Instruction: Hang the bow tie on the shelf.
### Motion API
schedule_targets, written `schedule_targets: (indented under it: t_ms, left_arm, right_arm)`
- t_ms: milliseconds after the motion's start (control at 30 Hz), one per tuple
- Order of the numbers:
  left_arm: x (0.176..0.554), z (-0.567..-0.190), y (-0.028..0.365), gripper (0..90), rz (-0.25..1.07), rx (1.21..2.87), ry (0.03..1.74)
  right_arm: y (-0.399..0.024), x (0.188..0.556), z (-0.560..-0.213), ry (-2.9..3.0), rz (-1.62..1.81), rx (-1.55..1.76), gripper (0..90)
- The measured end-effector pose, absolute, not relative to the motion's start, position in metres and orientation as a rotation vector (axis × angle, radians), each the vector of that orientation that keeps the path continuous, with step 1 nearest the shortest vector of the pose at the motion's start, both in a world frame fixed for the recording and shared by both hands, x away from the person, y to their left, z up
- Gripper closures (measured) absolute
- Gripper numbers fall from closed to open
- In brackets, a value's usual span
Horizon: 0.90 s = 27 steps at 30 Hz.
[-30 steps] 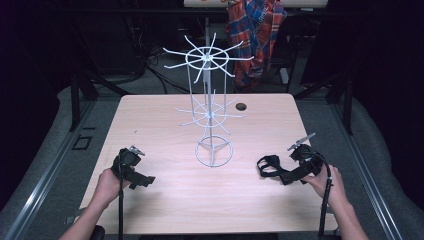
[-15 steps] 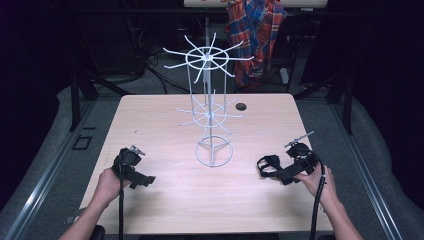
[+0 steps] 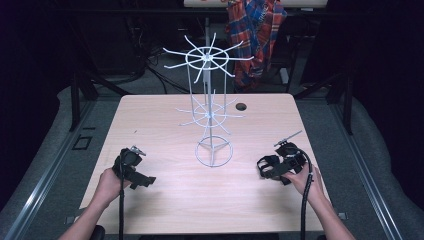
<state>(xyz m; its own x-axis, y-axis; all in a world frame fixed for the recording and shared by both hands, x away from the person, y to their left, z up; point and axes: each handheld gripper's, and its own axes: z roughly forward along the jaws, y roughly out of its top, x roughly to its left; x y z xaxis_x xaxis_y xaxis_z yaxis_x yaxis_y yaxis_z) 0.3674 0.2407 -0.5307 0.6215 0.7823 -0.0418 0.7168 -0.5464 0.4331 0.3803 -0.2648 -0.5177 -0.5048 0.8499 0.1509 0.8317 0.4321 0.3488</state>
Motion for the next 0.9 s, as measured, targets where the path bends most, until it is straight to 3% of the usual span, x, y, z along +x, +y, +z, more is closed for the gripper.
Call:
schedule_targets:
  t_ms: [767,900]
  left_arm:
    - [0.368,-0.532,0.239,0.2,0.209,2.449,1.196]
    - [0.368,-0.532,0.239,0.2,0.207,2.452,1.196]
  right_arm:
    - [-0.244,0.398,-0.538,2.599,0.433,1.572,0.0]
    - [-0.244,0.399,-0.541,2.596,0.427,1.598,5.1]
